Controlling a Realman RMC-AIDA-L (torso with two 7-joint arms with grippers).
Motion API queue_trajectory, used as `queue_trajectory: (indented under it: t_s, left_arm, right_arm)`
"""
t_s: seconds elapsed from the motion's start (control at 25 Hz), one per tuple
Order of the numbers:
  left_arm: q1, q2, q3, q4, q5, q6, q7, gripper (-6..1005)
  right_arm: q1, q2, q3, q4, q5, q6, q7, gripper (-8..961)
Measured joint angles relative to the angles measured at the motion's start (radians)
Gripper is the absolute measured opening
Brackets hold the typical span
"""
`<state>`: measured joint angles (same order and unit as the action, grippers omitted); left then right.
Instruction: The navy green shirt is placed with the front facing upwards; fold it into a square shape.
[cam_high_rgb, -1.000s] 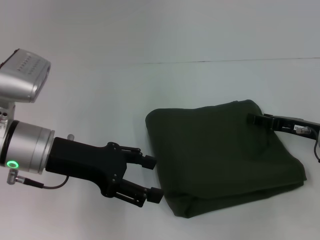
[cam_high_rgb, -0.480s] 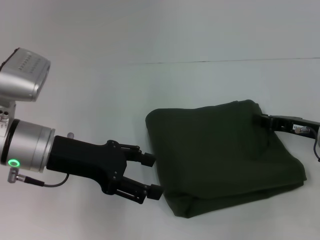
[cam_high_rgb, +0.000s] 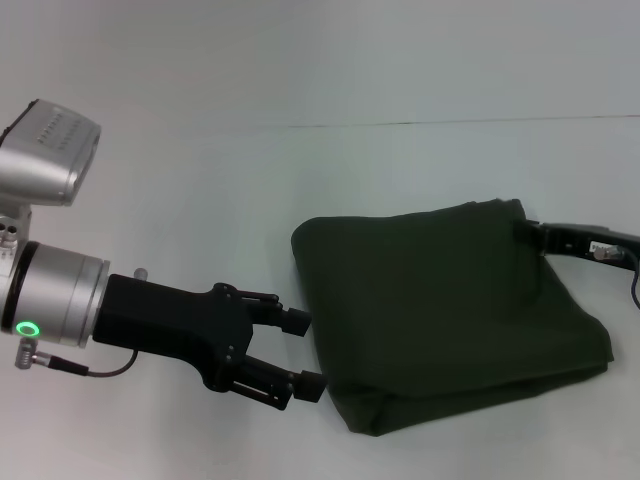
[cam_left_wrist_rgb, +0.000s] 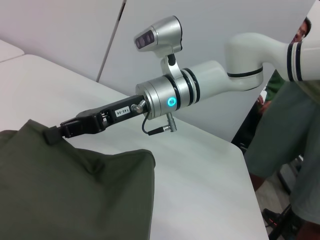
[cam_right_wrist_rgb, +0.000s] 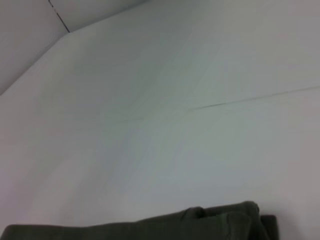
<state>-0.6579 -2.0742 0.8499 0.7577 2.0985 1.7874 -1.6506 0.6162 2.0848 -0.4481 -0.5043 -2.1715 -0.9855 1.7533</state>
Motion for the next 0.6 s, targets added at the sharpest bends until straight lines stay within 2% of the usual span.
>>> queue_trajectory:
  t_s: [0.32,0.6]
  left_arm:
    - [0.000,0.000,0.000,0.000,0.000,0.000,-0.001,920]
    - [-0.002,-0.003,0.000,0.000,0.000,0.002,-0.002,921]
  right_arm:
    - [-0.005,-0.001,-0.003,-0.050,0.086,-0.006,-0.004,20]
    - [0.020,0.001,-0.025,-0.042,0.090,0.047,-0.030,57]
